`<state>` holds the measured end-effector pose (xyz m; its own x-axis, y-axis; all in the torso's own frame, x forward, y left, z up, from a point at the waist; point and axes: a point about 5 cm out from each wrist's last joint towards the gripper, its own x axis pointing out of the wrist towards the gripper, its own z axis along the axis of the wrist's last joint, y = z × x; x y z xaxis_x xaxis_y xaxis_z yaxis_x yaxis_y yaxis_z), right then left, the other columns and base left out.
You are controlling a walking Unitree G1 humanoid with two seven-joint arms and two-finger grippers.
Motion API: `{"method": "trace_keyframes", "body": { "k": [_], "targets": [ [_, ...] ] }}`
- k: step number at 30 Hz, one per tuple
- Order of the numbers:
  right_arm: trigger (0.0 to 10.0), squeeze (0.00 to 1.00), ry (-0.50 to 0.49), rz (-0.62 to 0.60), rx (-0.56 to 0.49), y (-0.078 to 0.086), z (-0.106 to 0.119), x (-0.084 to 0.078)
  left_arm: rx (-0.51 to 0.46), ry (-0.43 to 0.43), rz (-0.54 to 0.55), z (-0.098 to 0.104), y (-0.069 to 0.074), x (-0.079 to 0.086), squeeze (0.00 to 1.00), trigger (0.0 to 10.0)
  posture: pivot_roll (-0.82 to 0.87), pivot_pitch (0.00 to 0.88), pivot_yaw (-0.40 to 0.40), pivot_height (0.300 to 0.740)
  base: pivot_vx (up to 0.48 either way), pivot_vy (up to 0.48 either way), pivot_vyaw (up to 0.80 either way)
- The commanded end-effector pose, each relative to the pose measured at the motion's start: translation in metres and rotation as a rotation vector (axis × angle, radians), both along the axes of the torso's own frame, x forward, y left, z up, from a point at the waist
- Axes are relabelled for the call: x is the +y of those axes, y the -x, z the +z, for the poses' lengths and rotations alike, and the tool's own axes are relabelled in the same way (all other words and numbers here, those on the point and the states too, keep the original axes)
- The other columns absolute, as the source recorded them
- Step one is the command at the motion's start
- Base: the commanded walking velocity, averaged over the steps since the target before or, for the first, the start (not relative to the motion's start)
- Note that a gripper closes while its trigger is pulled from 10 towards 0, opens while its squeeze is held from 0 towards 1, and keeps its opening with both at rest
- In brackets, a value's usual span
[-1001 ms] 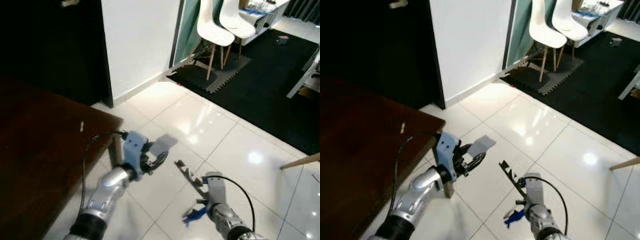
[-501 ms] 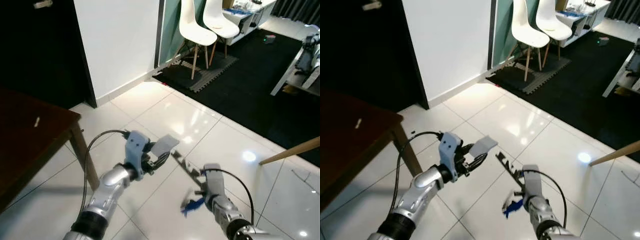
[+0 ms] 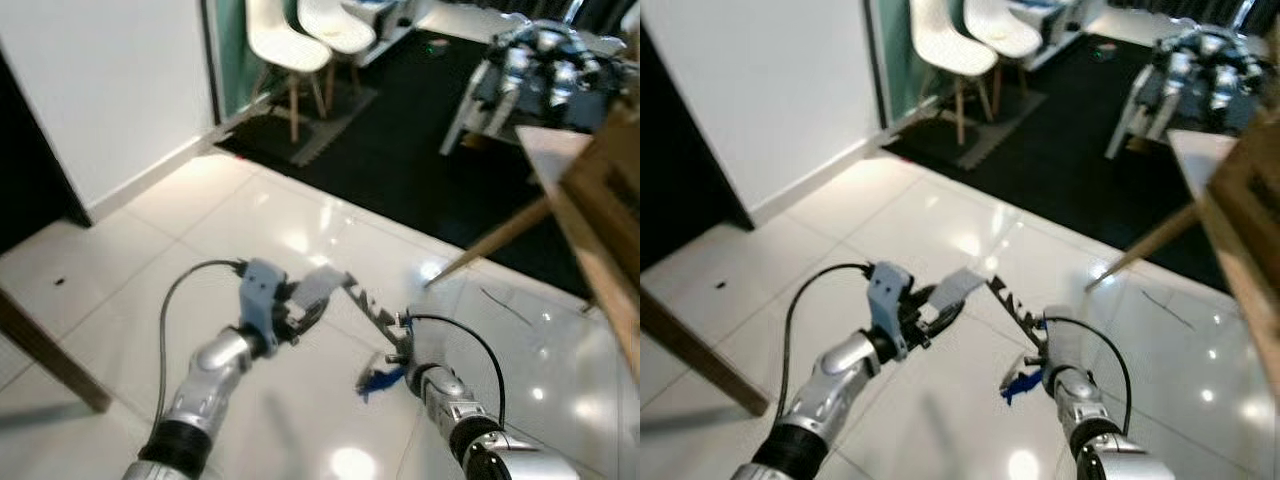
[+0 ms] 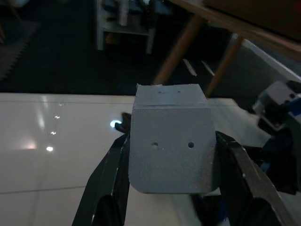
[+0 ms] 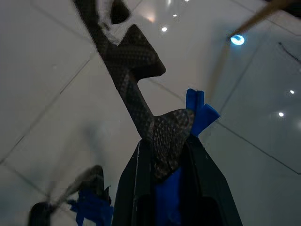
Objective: Picking trash to rubbish bin
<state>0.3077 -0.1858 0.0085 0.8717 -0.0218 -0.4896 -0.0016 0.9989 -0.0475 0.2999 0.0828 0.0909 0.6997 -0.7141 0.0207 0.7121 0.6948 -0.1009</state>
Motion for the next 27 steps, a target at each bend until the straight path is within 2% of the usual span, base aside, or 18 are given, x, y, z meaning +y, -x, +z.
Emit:
{"method": "trace_keyframes", "body": {
  "k": [1, 8, 12, 16, 27],
  "targets": [
    [10.0, 0.00, -0.016, -0.008, -0.008, 0.000, 0.001, -0.001, 0.000, 0.013, 0.008, 0.000, 0.000, 0.001, 0.00, 10.0, 0.08, 0.108, -0.025, 0.740, 0.000, 0.000, -0.80],
    [10.0, 0.00, -0.038, 0.016, -0.057, -0.009, 0.011, 0.002, -0.008, 0.017, 0.018, 0.002, -0.002, 0.006, 0.00, 10.0, 0.07, 0.110, -0.025, 0.740, 0.000, 0.000, -0.80],
    [10.0, 0.00, -0.103, 0.072, -0.131, -0.021, 0.026, 0.009, -0.013, 0.013, 0.021, 0.003, -0.004, 0.007, 0.00, 10.0, 0.07, 0.110, -0.023, 0.740, 0.000, 0.000, -0.80],
    [10.0, 0.00, -0.131, 0.092, -0.160, -0.025, 0.032, 0.012, -0.015, 0.016, 0.023, 0.004, -0.005, 0.007, 0.00, 10.0, 0.07, 0.111, -0.023, 0.740, 0.000, 0.000, -0.80],
    [10.0, 0.00, -0.299, 0.302, -0.351, -0.046, 0.072, 0.039, -0.028, 0.008, 0.070, 0.005, -0.008, 0.016, 0.00, 10.0, 0.07, 0.119, -0.023, 0.740, 0.000, 0.000, -0.80]
  ]
}}
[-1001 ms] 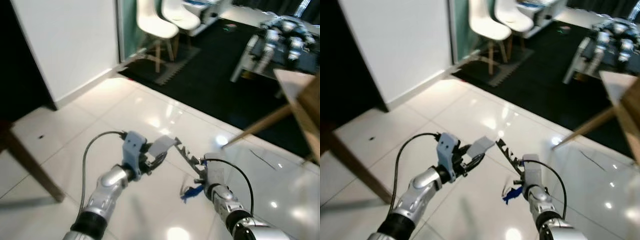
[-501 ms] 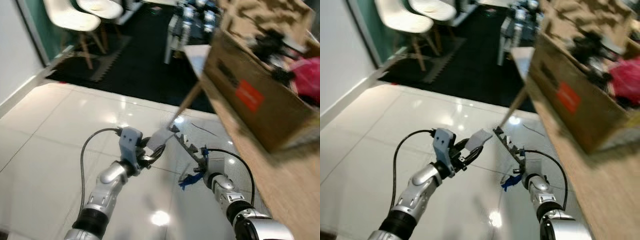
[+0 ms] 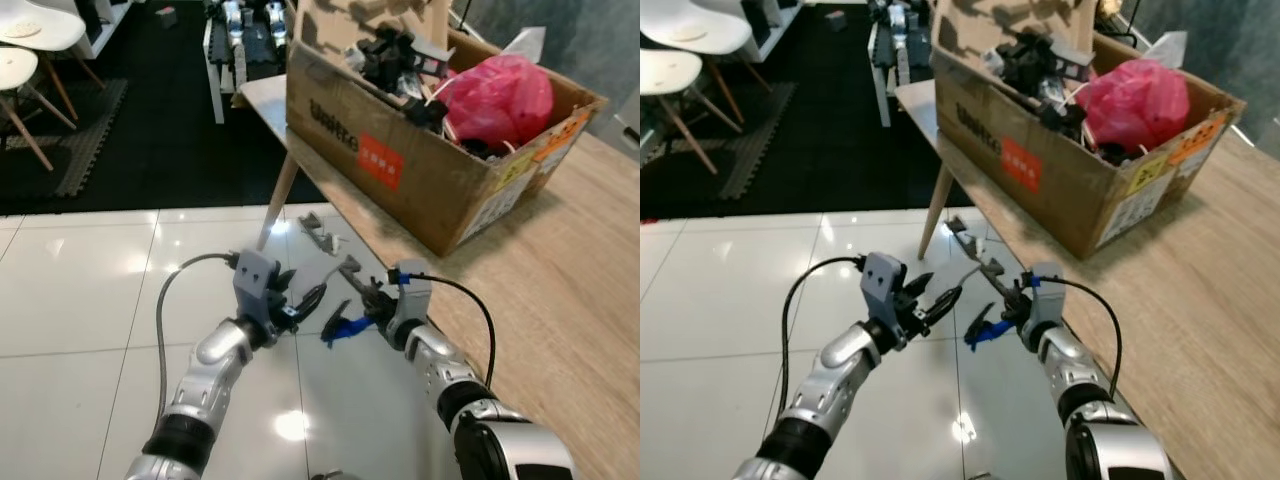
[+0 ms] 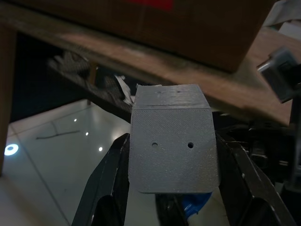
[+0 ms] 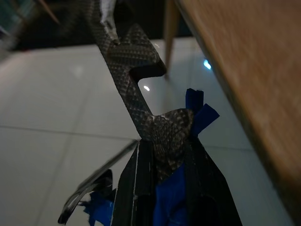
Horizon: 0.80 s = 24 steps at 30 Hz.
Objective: Picking trash to rubbish bin
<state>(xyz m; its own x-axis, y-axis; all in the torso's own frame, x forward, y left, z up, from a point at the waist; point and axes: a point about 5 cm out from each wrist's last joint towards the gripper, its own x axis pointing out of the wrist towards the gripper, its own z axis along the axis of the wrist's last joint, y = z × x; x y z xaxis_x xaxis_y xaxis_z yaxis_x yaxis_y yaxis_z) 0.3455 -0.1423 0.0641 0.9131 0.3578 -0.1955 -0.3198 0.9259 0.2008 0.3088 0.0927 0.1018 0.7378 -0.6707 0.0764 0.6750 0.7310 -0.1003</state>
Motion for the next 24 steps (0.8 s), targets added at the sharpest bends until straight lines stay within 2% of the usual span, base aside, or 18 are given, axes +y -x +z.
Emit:
{"method": "trace_keyframes", "body": {
  "k": [1, 2, 6, 11, 14, 16, 21, 23, 24],
  "targets": [
    [10.0, 0.00, -0.015, -0.011, -0.081, -0.008, 0.016, -0.005, 0.014, -0.029, 0.013, -0.006, 0.001, 0.006, 0.00, 10.0, 0.07, 0.119, -0.023, 0.740, 0.000, 0.000, -0.80],
    [10.0, 0.00, -0.078, 0.054, -0.140, -0.012, 0.029, 0.003, 0.011, -0.033, 0.035, -0.006, -0.001, 0.009, 0.00, 10.0, 0.07, 0.120, -0.025, 0.740, 0.000, 0.000, -0.80],
    [10.0, 0.00, -0.213, 0.174, -0.237, -0.016, 0.052, 0.014, 0.003, -0.035, 0.072, -0.005, -0.003, 0.013, 0.00, 10.0, 0.07, 0.119, -0.031, 0.740, 0.000, 0.000, -0.80],
    [10.0, 0.00, -0.290, 0.260, -0.308, -0.018, 0.070, 0.020, -0.007, -0.019, 0.104, -0.002, -0.006, 0.016, 0.00, 10.0, 0.07, 0.118, -0.035, 0.740, 0.000, 0.000, -0.80],
    [10.0, 0.00, -0.289, 0.325, -0.334, -0.017, 0.078, 0.024, -0.014, 0.001, 0.136, 0.001, -0.009, 0.019, 0.00, 10.0, 0.06, 0.117, -0.040, 0.740, 0.000, 0.000, -0.80],
    [10.0, 0.00, -0.239, 0.394, -0.319, -0.014, 0.075, 0.030, -0.017, 0.013, 0.163, 0.002, -0.012, 0.023, 0.00, 10.0, 0.06, 0.116, -0.042, 0.740, 0.000, 0.000, -0.63],
    [10.0, 0.00, -0.208, 0.428, -0.311, -0.012, 0.071, 0.032, -0.019, 0.013, 0.171, 0.002, -0.012, 0.023, 0.00, 10.0, 0.06, 0.115, -0.043, 0.740, 0.000, 0.000, -0.27],
    [10.0, 0.00, -0.136, 0.628, -0.259, 0.006, 0.055, 0.044, -0.021, 0.023, 0.195, 0.002, -0.013, 0.025, 0.00, 10.0, 0.06, 0.113, -0.046, 0.740, 0.000, 0.000, 0.00],
    [10.0, 0.00, -0.136, 0.628, -0.259, 0.006, 0.055, 0.044, -0.021, 0.023, 0.195, 0.002, -0.013, 0.025, 0.00, 10.0, 0.06, 0.113, -0.046, 0.740, 0.000, 0.000, 0.00]
  ]
}}
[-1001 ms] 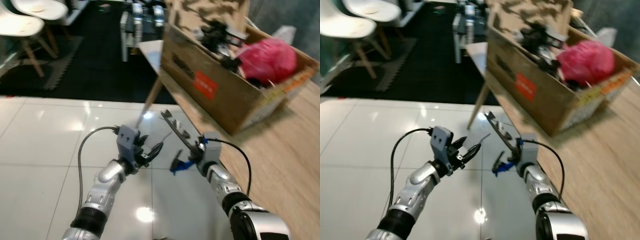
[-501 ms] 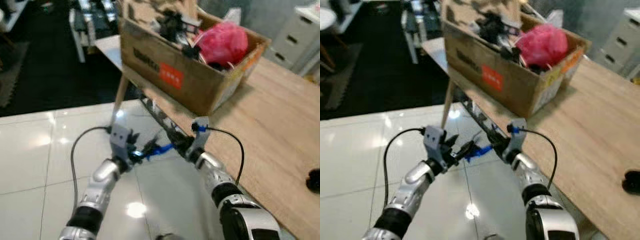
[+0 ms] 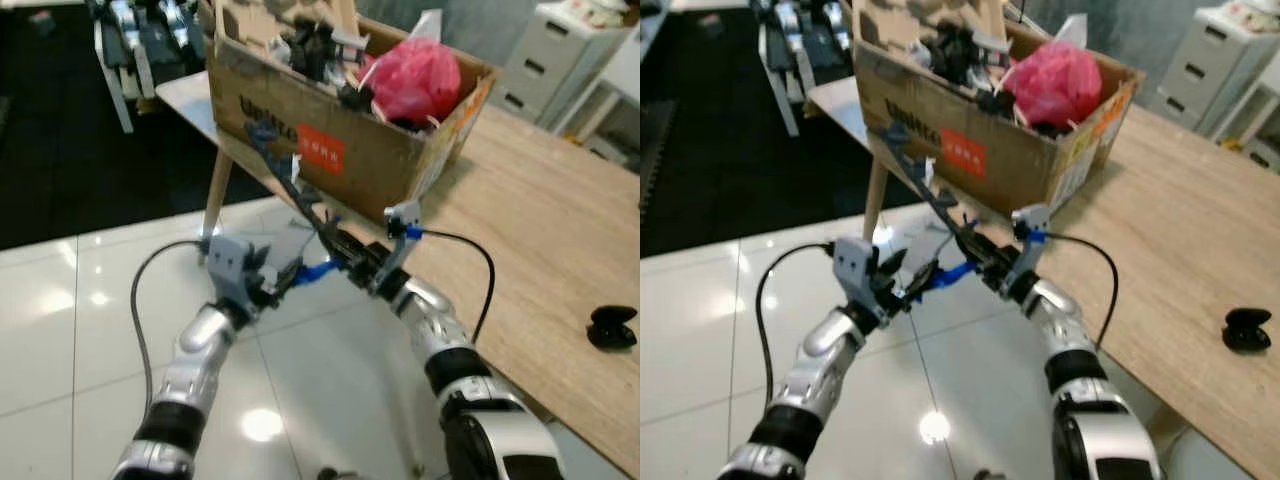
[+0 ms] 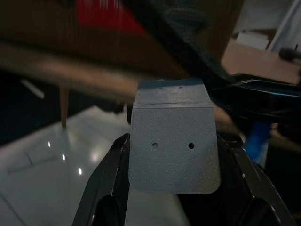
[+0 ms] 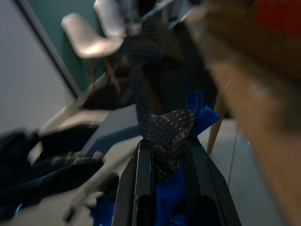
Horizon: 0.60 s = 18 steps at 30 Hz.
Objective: Picking trash to rubbish bin
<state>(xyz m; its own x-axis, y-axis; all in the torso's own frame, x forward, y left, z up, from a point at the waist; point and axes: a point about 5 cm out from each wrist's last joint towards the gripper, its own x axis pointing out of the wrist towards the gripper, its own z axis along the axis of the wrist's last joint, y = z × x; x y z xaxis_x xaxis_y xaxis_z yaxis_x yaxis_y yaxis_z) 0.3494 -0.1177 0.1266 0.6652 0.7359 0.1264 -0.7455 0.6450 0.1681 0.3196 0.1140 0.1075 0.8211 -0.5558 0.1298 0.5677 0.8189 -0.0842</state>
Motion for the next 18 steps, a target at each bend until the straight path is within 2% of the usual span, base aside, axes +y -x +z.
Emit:
{"method": "trace_keyframes", "body": {
  "k": [1, 2, 3, 4, 6, 7, 9, 10, 12, 13, 16, 18],
  "targets": [
    [10.0, 0.00, 0.057, 0.248, 0.017, 0.018, -0.012, 0.024, 0.030, 0.010, 0.059, -0.003, -0.003, 0.005, 0.00, 10.0, 0.06, 0.113, -0.046, 0.740, 0.000, 0.000, 0.00],
    [10.0, 0.00, 0.048, 0.314, 0.019, 0.025, -0.013, 0.028, 0.030, 0.014, 0.067, -0.003, -0.003, 0.006, 0.00, 10.0, 0.06, 0.114, -0.046, 0.740, 0.000, 0.000, 0.00],
    [10.0, 0.00, 0.048, 0.314, 0.019, 0.025, -0.013, 0.028, 0.030, 0.014, 0.067, -0.003, -0.003, 0.006, 0.00, 10.0, 0.06, 0.114, -0.046, 0.740, 0.000, 0.000, 0.00],
    [10.0, 0.00, 0.008, 0.325, 0.004, 0.026, -0.008, 0.029, 0.028, 0.017, 0.074, -0.003, -0.004, 0.007, 0.00, 10.0, 0.06, 0.114, -0.046, 0.740, 0.000, 0.000, 0.00],
    [10.0, 0.00, -0.092, 0.260, -0.024, 0.019, 0.007, 0.026, 0.026, 0.024, 0.081, -0.003, -0.004, 0.008, 0.00, 10.0, 0.06, 0.118, -0.047, 0.740, 0.000, 0.000, 0.00],
    [10.0, 0.00, -0.092, 0.260, -0.024, 0.019, 0.007, 0.026, 0.026, 0.024, 0.081, -0.003, -0.004, 0.008, 0.00, 10.0, 0.06, 0.118, -0.047, 0.740, 0.000, 0.000, 0.00],
    [10.0, 0.00, -0.204, 0.224, -0.070, 0.013, 0.029, 0.019, 0.023, 0.032, 0.084, -0.003, -0.003, 0.008, 0.00, 10.0, 0.05, 0.118, -0.045, 0.740, 0.000, 0.000, 0.00],
    [10.0, 0.00, -0.204, 0.224, -0.070, 0.013, 0.029, 0.019, 0.023, 0.032, 0.084, -0.003, -0.003, 0.008, 0.00, 10.0, 0.05, 0.118, -0.045, 0.740, 0.000, 0.000, 0.00],
    [10.0, 0.00, -0.267, 0.216, -0.124, 0.012, 0.048, 0.014, 0.017, 0.052, 0.086, -0.002, -0.003, 0.008, 0.00, 10.0, 0.05, 0.119, -0.044, 0.740, 0.000, 0.000, 0.00],
    [10.0, 0.00, -0.282, 0.199, -0.155, 0.010, 0.057, 0.010, 0.010, 0.073, 0.088, 0.000, -0.004, 0.009, 0.00, 10.0, 0.05, 0.120, -0.044, 0.740, 0.000, 0.000, 0.00],
    [10.0, 0.00, -0.280, 0.164, -0.185, 0.007, 0.065, 0.006, 0.002, 0.100, 0.092, 0.004, -0.005, 0.010, 0.00, 10.0, 0.05, 0.120, -0.043, 0.740, 0.000, 0.000, 0.00],
    [10.0, 0.00, -0.220, 0.026, -0.246, -0.004, 0.082, -0.005, -0.022, 0.197, 0.092, 0.016, -0.007, 0.013, 0.00, 10.0, 0.05, 0.121, -0.042, 0.740, 0.000, 0.000, 0.00]
  ]
}}
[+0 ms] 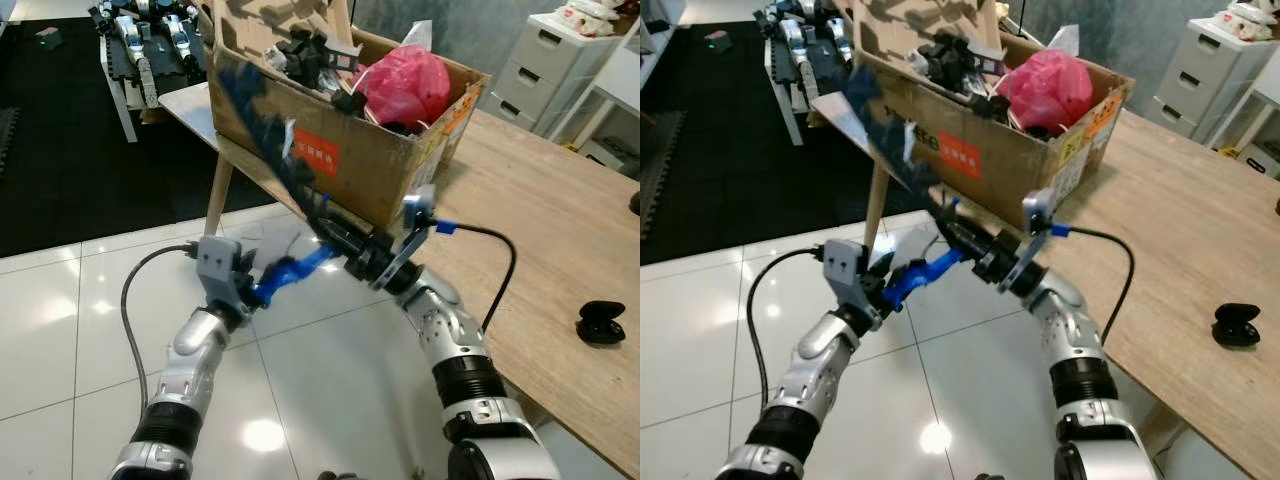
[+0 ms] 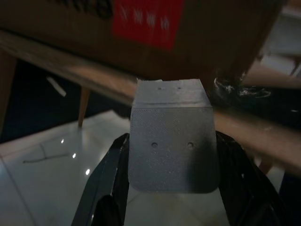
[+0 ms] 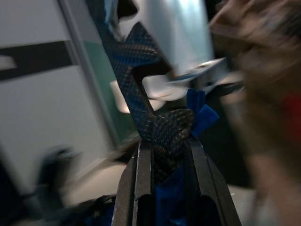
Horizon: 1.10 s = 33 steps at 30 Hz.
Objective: Picking trash to rubbish bin
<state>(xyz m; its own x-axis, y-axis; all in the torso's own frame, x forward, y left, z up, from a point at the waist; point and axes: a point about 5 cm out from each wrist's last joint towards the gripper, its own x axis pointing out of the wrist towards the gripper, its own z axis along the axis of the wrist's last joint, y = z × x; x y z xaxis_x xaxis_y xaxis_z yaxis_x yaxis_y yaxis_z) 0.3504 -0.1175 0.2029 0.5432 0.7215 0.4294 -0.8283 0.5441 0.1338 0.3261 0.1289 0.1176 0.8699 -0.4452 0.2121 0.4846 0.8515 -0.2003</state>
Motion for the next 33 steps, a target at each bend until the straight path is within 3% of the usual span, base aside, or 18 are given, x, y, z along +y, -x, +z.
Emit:
{"method": "trace_keyframes", "body": {
  "k": [1, 3, 6, 8, 11, 12, 14, 16, 20, 24, 28, 33],
  "targets": [
    [10.0, 0.00, 0.015, -0.113, -0.042, -0.007, 0.014, -0.009, -0.028, 0.091, -0.011, 0.010, -0.002, 0.000, 0.00, 10.0, 0.05, 0.121, -0.043, 0.740, 0.000, 0.000, 0.00],
    [10.0, 0.00, 0.015, -0.113, -0.042, -0.007, 0.014, -0.009, -0.028, 0.091, -0.011, 0.010, -0.002, 0.000, 0.00, 10.0, 0.05, 0.121, -0.043, 0.740, 0.000, 0.000, 0.00],
    [10.0, 0.00, 0.057, -0.223, -0.128, -0.011, 0.040, -0.020, -0.061, 0.182, -0.004, 0.023, -0.005, 0.009, 0.00, 10.0, 0.05, 0.123, -0.045, 0.740, 0.000, 0.000, 0.00],
    [10.0, 0.00, 0.061, -0.245, -0.139, -0.011, 0.046, -0.022, -0.066, 0.201, 0.000, 0.025, -0.005, 0.011, 0.00, 10.0, 0.05, 0.123, -0.045, 0.740, 0.000, 0.000, 0.00],
    [10.0, 0.00, 0.137, -0.390, -0.194, -0.016, 0.063, -0.033, -0.092, 0.265, -0.005, 0.033, -0.006, 0.014, 0.00, 10.0, 0.04, 0.128, -0.049, 0.740, 0.000, 0.000, 0.00],
    [10.0, 0.00, 0.137, -0.390, -0.194, -0.016, 0.063, -0.033, -0.092, 0.265, -0.005, 0.033, -0.006, 0.014, 0.00, 10.0, 0.04, 0.128, -0.049, 0.740, 0.000, 0.000, 0.00],
    [10.0, 0.00, 0.281, -0.594, -0.275, -0.025, 0.082, -0.046, -0.101, 0.247, -0.013, 0.036, -0.005, 0.012, 0.00, 10.0, 0.04, 0.138, -0.052, 0.740, 0.000, 0.000, 0.00],
    [10.0, 0.00, 0.305, -0.626, -0.298, -0.026, 0.086, -0.049, -0.102, 0.246, -0.014, 0.036, -0.004, 0.011, 0.00, 10.0, 0.04, 0.142, -0.055, 0.740, 0.000, 0.000, 0.00],
    [10.0, 0.00, 0.255, -0.701, -0.331, -0.028, 0.105, -0.057, -0.110, 0.244, -0.018, 0.037, -0.003, 0.010, 0.00, 10.0, 0.04, 0.152, -0.059, 0.740, 0.000, 0.000, 0.00],
    [10.0, 0.00, 0.209, -0.851, -0.387, -0.030, 0.135, -0.074, -0.145, 0.245, -0.028, 0.047, 0.002, 0.012, 0.00, 10.0, 0.04, 0.182, -0.068, 0.740, 0.000, 0.000, 0.00],
    [10.0, 0.00, 0.211, -0.870, -0.395, -0.030, 0.137, -0.075, -0.150, 0.245, -0.030, 0.049, 0.003, 0.012, 0.00, 10.0, 0.04, 0.182, -0.068, 0.740, 0.000, 0.000, 0.00],
    [10.0, 0.00, 0.317, -1.027, -0.513, -0.033, 0.173, -0.091, -0.225, 0.227, -0.044, 0.074, 0.012, 0.016, 0.00, 10.0, 0.06, 0.266, -0.076, 0.740, 0.000, 0.000, 0.00]
  ]
}}
